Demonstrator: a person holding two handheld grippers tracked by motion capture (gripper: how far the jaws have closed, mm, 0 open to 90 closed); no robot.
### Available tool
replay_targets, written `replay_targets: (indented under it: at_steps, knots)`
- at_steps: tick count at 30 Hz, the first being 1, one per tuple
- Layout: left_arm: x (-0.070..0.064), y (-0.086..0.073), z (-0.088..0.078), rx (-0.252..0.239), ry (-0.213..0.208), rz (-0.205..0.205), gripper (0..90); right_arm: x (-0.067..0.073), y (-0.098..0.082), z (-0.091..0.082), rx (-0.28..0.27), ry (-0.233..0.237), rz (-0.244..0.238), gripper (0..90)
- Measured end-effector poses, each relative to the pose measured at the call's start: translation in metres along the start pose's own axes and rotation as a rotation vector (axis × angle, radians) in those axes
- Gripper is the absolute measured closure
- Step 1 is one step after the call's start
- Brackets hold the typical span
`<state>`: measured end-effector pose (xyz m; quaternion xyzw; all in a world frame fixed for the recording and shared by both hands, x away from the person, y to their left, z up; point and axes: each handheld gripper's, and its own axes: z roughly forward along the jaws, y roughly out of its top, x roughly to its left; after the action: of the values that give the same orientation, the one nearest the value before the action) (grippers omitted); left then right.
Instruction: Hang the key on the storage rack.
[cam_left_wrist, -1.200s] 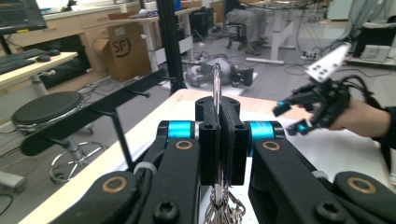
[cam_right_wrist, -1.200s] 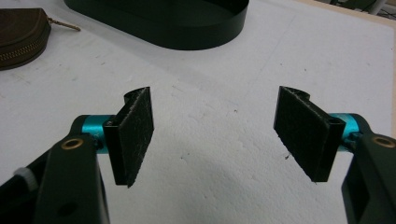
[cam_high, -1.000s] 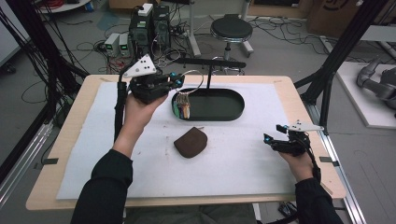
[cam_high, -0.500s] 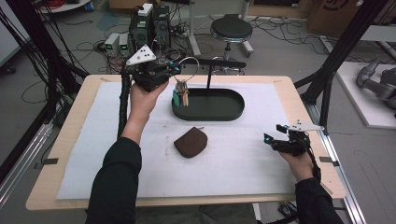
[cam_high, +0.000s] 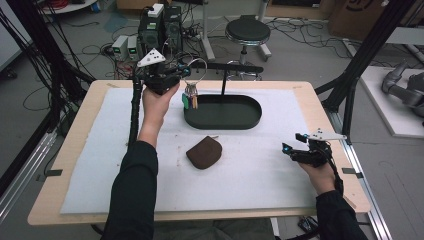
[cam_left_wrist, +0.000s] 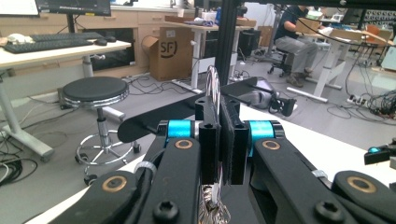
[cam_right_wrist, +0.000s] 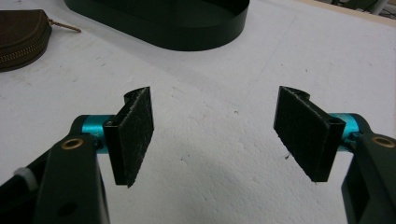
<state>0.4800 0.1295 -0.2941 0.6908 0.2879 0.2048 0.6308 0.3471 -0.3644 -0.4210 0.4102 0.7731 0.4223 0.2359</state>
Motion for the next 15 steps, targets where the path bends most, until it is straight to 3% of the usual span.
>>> replay_targets:
  at_steps: [15]
  knots:
    - [0.016, -0.021, 0.019, 0.032, 0.038, -0.07, 86.5, 0.001, 0.0, 0.001, 0.004, 0.005, 0.0, 29.3]
